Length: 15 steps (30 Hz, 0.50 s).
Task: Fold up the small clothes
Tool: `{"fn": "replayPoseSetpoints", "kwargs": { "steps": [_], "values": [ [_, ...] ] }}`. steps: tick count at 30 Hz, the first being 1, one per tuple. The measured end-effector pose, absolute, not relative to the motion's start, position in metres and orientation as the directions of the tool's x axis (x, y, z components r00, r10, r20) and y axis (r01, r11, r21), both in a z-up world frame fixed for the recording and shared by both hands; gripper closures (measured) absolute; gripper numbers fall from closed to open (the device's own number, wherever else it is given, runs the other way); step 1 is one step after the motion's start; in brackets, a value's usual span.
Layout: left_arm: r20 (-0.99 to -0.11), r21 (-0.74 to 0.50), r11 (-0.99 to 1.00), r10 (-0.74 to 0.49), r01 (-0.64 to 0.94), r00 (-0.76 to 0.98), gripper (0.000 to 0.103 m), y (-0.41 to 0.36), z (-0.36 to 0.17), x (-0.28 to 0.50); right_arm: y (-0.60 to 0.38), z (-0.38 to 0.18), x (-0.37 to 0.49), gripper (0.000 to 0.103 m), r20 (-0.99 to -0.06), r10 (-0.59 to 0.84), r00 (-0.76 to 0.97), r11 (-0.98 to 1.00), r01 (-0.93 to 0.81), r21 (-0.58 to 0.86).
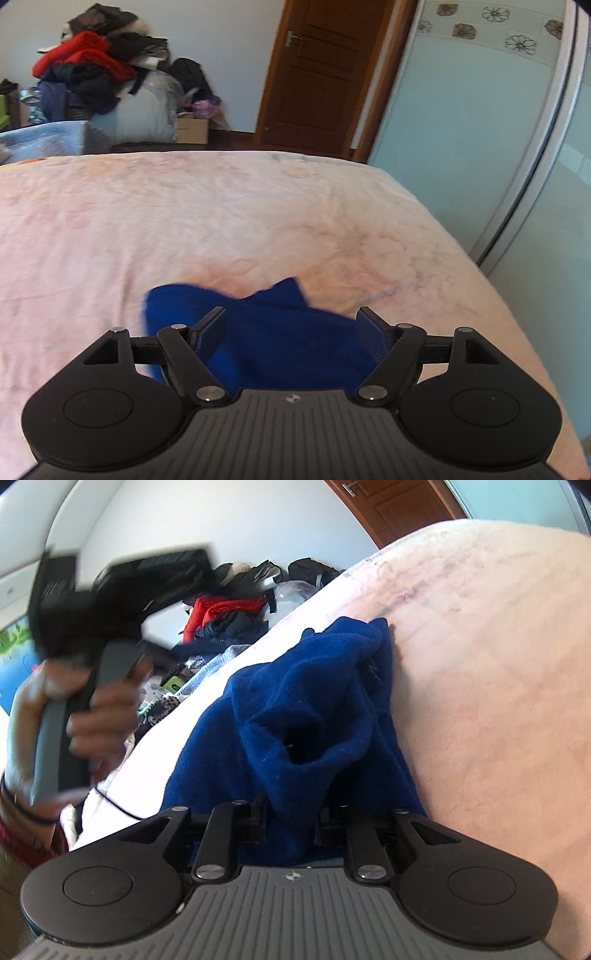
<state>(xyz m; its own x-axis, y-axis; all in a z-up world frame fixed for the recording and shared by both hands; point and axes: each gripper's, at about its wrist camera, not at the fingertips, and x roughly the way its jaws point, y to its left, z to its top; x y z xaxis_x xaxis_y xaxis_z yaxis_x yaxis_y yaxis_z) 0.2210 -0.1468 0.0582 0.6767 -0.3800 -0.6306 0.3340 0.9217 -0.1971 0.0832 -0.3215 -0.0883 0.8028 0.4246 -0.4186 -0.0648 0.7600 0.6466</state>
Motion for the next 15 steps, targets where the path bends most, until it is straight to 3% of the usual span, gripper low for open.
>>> {"fn": "replayPoseSetpoints", "kwargs": {
  "steps": [3,8,15],
  "values": [
    [-0.628,-0.185,0.939,-0.339,0.289,0.7,0.026,-0.117,0.047,0.201,-0.331,-0.092,0.085,0.066,-0.386,0.454,0.803,0.702,-0.056,0.71],
    [-0.65,-0.167,0.953,-0.3,0.254,0.698,0.026,-0.086,0.027,0.169,-0.357,-0.089,0.095,0.045,-0.312,0.495,0.811,0.598,-0.057,0.8],
    [-0.635,-0.082,0.949,-0.285,0.305,0.718,0.026,-0.093,0.015,0.135,-0.386,-0.078,0.163,0.043,-0.289,0.609,0.738,0.547,-0.128,0.827]
  ]
}}
